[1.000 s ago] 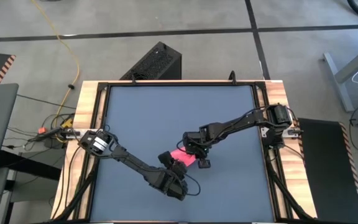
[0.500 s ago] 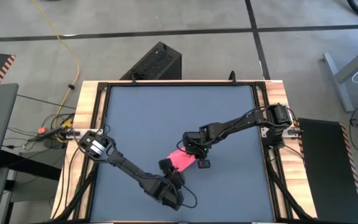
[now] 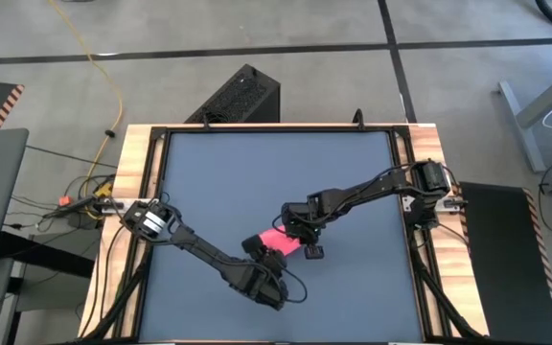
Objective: Roll towel
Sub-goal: Roll the pink towel
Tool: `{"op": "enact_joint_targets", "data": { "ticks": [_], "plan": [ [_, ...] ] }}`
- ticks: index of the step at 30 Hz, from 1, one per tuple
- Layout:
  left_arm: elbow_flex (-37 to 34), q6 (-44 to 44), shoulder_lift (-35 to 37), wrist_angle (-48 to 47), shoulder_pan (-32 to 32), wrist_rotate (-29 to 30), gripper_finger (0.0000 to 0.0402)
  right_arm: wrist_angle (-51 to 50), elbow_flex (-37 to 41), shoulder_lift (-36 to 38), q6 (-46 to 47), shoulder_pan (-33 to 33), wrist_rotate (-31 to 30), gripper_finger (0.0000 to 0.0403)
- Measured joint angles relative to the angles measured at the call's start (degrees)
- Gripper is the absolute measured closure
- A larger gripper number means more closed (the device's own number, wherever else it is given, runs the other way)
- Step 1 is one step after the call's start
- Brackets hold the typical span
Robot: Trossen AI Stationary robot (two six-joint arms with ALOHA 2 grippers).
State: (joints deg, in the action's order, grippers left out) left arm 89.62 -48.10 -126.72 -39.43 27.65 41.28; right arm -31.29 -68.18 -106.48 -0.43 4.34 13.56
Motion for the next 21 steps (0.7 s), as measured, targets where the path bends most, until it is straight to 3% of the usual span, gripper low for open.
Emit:
{"op": "enact_joint_targets", "data": {
  "ticks": [10, 14, 18, 21],
  "plan": [
    [0.0, -3.7, 0.02, 0.16, 0.25, 1.64, 0.0229, -0.02, 0.0, 0.0, 0.0, 0.0, 0.0, 0.0374],
    [0.0, -6.0, 0.04, 0.35, 0.25, 0.34, 0.0289, -0.02, 0.0, 0.0, 0.0, 0.0, -0.02, 0.0374],
    [0.0, -6.83, 0.07, 0.56, 0.25, -0.35, 0.0377, -0.02, 0.0, 0.0, 0.0, 0.0, -0.02, 0.0374],
    [0.0, -8.37, 0.09, 0.56, 0.25, -0.63, 0.0393, -0.02, 0.0, 0.0, 0.0, 0.0, -0.02, 0.0374]
  ]
}}
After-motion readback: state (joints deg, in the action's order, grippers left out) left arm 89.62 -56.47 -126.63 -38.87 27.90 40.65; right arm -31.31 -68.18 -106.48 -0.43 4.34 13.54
